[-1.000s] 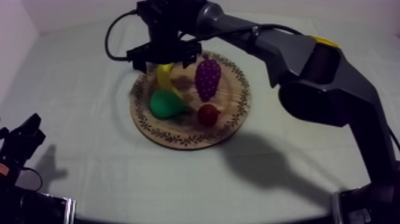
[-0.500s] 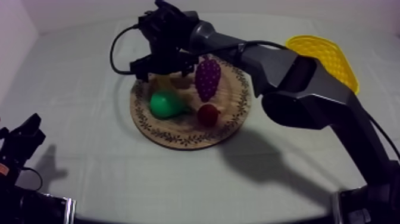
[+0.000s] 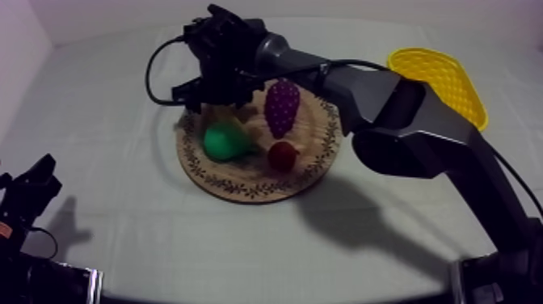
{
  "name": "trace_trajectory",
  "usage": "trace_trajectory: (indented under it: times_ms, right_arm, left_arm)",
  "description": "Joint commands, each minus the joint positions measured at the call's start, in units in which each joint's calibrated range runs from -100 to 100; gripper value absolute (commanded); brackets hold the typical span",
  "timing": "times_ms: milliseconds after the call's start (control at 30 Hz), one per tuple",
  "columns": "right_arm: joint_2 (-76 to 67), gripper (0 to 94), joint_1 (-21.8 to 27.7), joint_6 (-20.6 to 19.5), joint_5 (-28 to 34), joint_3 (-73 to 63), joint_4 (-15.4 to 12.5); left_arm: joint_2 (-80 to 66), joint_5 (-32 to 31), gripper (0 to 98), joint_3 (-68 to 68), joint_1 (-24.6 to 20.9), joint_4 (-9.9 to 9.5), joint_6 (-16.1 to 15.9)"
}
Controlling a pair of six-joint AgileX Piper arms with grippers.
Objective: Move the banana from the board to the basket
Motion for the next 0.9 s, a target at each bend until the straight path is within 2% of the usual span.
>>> trace_trajectory:
  times_ms: [0,567,867]
  right_arm:
    - [-0.2,48.1,0.1,0.0,-0.5,0.4,-0.2]
    - [0.4,26.2,1.2,2.8,-6.5,4.4,-2.5]
    - [0.3,23.9,1.6,3.2,-8.4,6.0,-2.8]
  left_arm:
    - [0.0,0.0,0.1,0.0,0.0,-0.02,0.0]
    - [0.0,0.0,0.1,0.0,0.0,-0.02,0.0]
    - [0.0,0.0,0.1,0.0,0.0,-0.02,0.0]
